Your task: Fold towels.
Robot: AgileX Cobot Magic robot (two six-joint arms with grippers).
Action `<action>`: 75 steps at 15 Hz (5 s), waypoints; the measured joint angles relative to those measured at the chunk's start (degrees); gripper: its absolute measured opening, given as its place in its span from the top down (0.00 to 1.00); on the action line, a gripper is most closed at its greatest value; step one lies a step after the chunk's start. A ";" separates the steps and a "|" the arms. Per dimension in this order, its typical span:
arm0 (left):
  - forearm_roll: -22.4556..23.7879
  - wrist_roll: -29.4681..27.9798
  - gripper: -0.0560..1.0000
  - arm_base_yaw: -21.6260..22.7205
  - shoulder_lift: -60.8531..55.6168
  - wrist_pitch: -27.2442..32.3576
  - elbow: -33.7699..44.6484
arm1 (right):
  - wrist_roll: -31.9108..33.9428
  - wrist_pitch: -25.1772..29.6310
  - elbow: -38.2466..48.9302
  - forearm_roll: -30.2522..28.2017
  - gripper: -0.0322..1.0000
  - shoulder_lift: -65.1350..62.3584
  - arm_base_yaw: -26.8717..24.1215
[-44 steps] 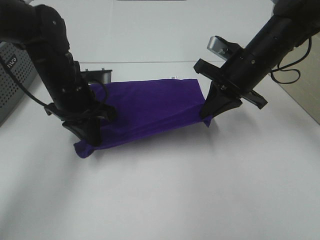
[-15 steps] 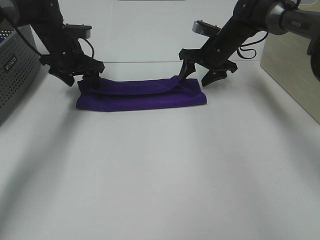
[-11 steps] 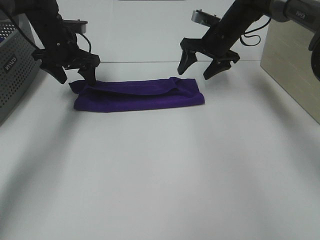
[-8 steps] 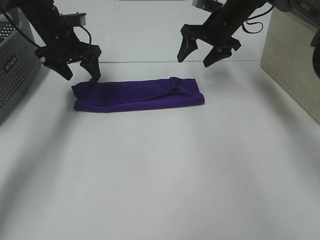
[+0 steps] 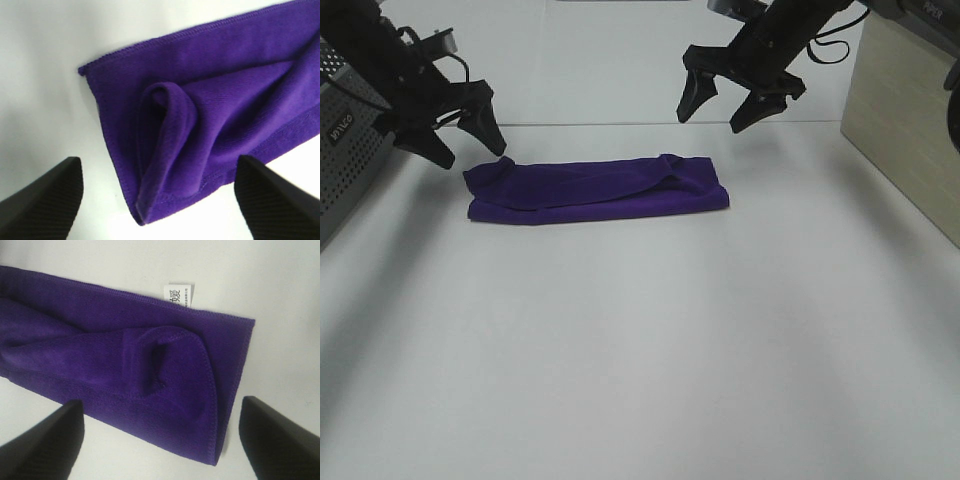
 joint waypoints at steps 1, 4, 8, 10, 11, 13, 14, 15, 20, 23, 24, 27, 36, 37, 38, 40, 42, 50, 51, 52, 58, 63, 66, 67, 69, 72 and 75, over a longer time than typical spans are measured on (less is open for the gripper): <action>-2.69 1.15 0.23 1.20 1.49 0.00 0.00 | 0.00 0.00 0.00 0.00 0.17 -0.69 0.00; -6.53 4.24 0.23 2.75 5.56 0.11 -0.06 | 0.69 0.06 0.00 0.00 0.17 -3.95 0.00; -8.37 4.30 0.23 2.23 6.59 0.11 -0.57 | 0.80 0.06 0.00 -0.17 0.17 -4.30 0.00; -9.45 4.30 0.23 -0.11 7.22 0.11 -0.92 | 0.80 0.06 0.00 -0.17 0.17 -4.30 0.00; -10.26 4.30 0.23 -1.95 7.62 0.11 -1.09 | 0.80 0.06 0.00 -0.17 0.17 -4.30 0.00; -11.46 4.30 0.26 -4.47 8.42 0.11 -1.43 | 0.80 0.06 0.00 -0.17 0.17 -4.30 0.00; -11.63 4.30 0.30 -5.21 8.71 0.11 -1.43 | 0.80 0.06 0.00 -0.17 0.17 -4.30 0.00; -11.57 4.30 0.41 -5.39 8.88 0.11 -1.43 | 0.80 0.06 0.00 -0.17 0.17 -4.30 0.00; -5.56 4.47 0.92 -5.79 8.42 0.11 -1.78 | 1.03 0.06 0.00 -0.23 0.17 -4.41 0.00; 2.52 5.21 0.92 -5.50 4.76 0.17 -1.49 | 1.32 0.06 0.00 -0.23 0.17 -4.64 0.00; 3.04 5.90 0.92 -5.33 2.92 0.11 -1.49 | 1.32 0.06 0.00 -0.23 0.17 -4.70 0.00; 1.72 7.85 0.92 -9.00 -0.23 0.11 -2.29 | 1.38 0.11 0.00 -0.29 0.17 -6.99 0.00; -12.03 7.73 0.87 -18.62 1.20 -14.15 -2.52 | 2.18 0.17 0.00 1.15 0.17 -15.01 0.00; -17.19 7.68 0.56 -20.05 2.64 -16.56 -2.64 | 2.29 0.23 0.00 3.09 0.17 -15.99 0.00; -18.91 7.68 0.36 -21.03 2.98 -16.79 -2.64 | 2.29 0.23 0.00 3.61 0.17 -16.90 0.00; -21.14 7.73 0.22 -22.17 3.04 -16.10 -2.64 | 2.29 0.23 0.00 3.67 0.17 -18.56 0.00; -23.61 8.88 0.18 -22.29 3.04 -15.93 -2.64 | 2.29 0.23 -0.06 4.47 0.17 -19.31 0.00; -4.41 3.27 0.18 -15.58 -3.04 -5.50 -6.25 | 2.29 0.23 -0.06 5.10 0.17 -19.25 0.00; 3.50 0.86 0.18 -13.58 -5.10 -0.80 -6.25 | 2.29 0.23 -0.06 4.98 0.17 -19.25 0.00; 7.16 -0.34 0.18 -12.95 -6.02 -0.52 -6.25 | 2.29 0.23 -0.06 4.01 0.17 -19.25 0.00; 26.36 -10.26 0.15 -9.74 -17.48 -0.11 -5.50 | 4.35 0.06 17.13 -4.64 0.20 -33.75 -6.42; 27.56 -10.83 0.15 -2.35 -41.83 -0.11 18.96 | -2.29 0.23 52.65 -7.51 0.21 -69.44 -10.26; 29.56 -10.83 0.15 -1.89 -61.42 -0.97 38.56 | -3.27 0.29 65.89 -7.68 0.21 -89.73 -10.26; 29.74 -10.83 0.15 -1.89 -68.18 -2.75 44.92 | -3.32 0.29 69.16 -7.68 0.21 -96.37 -10.26; 29.74 -10.83 0.15 -1.89 -78.67 -5.39 54.83 | -3.32 0.29 72.77 -7.68 0.21 -104.51 -10.26; 29.74 -10.83 0.15 -1.89 -98.03 -6.59 74.03 | -3.32 0.29 80.21 -8.02 0.21 -119.81 -10.26; 29.74 -10.83 0.15 -1.89 -124.50 -6.47 89.67 | -3.27 0.17 94.71 -9.63 0.21 -136.65 -10.26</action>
